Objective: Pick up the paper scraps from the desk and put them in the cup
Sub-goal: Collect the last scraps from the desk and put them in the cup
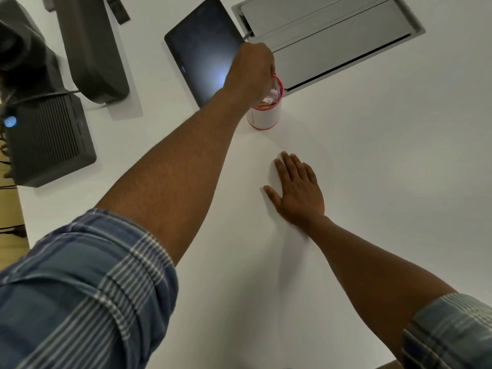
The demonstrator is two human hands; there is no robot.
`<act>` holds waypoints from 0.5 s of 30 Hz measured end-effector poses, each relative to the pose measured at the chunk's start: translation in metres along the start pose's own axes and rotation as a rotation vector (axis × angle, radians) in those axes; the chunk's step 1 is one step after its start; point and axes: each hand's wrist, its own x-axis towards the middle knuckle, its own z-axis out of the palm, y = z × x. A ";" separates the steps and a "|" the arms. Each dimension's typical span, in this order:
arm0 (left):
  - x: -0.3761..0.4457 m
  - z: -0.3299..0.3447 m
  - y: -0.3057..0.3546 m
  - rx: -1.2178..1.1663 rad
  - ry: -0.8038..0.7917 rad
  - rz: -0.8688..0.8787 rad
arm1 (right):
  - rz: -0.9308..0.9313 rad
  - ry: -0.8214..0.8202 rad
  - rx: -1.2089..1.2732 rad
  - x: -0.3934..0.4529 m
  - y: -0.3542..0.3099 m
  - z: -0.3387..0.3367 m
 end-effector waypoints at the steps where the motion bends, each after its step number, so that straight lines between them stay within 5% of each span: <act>1: 0.000 -0.001 -0.001 -0.015 0.035 -0.021 | -0.002 -0.001 0.001 0.000 0.000 0.000; 9: -0.025 0.013 -0.010 0.097 -0.094 0.087 | 0.005 -0.075 0.065 0.004 0.002 -0.009; 15: -0.075 -0.003 -0.024 -0.068 0.011 0.049 | 0.009 -0.128 0.104 0.009 0.001 -0.036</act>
